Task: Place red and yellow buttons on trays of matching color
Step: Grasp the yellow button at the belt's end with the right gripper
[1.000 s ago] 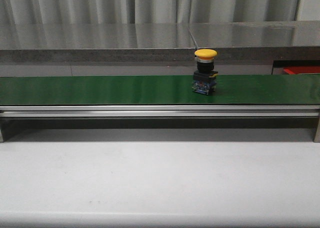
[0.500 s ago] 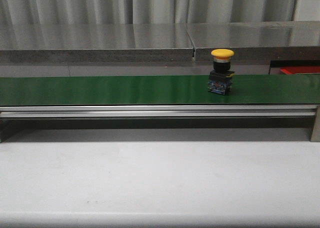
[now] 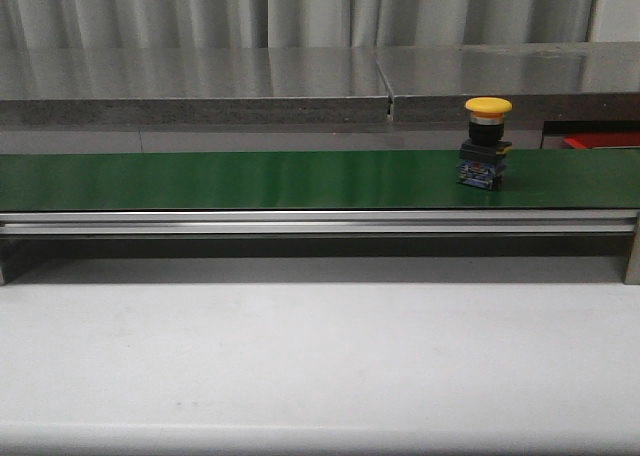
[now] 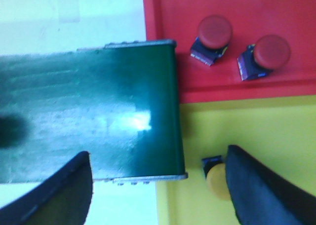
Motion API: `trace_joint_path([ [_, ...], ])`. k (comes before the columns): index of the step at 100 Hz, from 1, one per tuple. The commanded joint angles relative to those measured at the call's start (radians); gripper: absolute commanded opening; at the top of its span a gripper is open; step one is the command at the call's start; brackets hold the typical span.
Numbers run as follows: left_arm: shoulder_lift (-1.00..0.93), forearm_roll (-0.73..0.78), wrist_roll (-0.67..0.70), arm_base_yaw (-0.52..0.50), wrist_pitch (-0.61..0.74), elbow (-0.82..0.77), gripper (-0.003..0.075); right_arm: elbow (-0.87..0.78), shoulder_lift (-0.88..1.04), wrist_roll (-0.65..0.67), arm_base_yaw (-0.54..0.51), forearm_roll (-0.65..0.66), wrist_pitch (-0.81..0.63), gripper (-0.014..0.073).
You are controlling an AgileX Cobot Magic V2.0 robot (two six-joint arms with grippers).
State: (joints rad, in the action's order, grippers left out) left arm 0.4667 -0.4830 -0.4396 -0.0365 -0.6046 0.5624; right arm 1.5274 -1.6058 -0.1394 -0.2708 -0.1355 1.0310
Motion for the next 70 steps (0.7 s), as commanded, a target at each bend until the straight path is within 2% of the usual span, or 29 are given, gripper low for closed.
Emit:
trace_joint_path([
  [1, 0.001, -0.029, 0.002, 0.007, 0.066, 0.025, -0.0019, -0.087, 0.125, -0.009, 0.023, -0.009, -0.079, 0.0552],
  [17, 0.001, -0.029, 0.002, 0.007, 0.066, 0.025, -0.0019, -0.249, 0.213, -0.011, 0.073, -0.01, -0.105, 0.0552],
  [31, 0.001, -0.029, 0.002, 0.007, 0.066, 0.025, -0.0019, -0.322, 0.218, -0.011, 0.125, -0.01, -0.11, 0.0552],
  [52, 0.001, -0.029, 0.002, 0.007, 0.066, 0.025, -0.0019, -0.336, 0.198, -0.011, 0.206, -0.032, -0.192, 0.0552],
  [70, 0.001, -0.029, 0.002, 0.007, 0.066, 0.025, -0.0019, -0.325, 0.131, -0.011, 0.229, -0.068, -0.229, 0.0552],
])
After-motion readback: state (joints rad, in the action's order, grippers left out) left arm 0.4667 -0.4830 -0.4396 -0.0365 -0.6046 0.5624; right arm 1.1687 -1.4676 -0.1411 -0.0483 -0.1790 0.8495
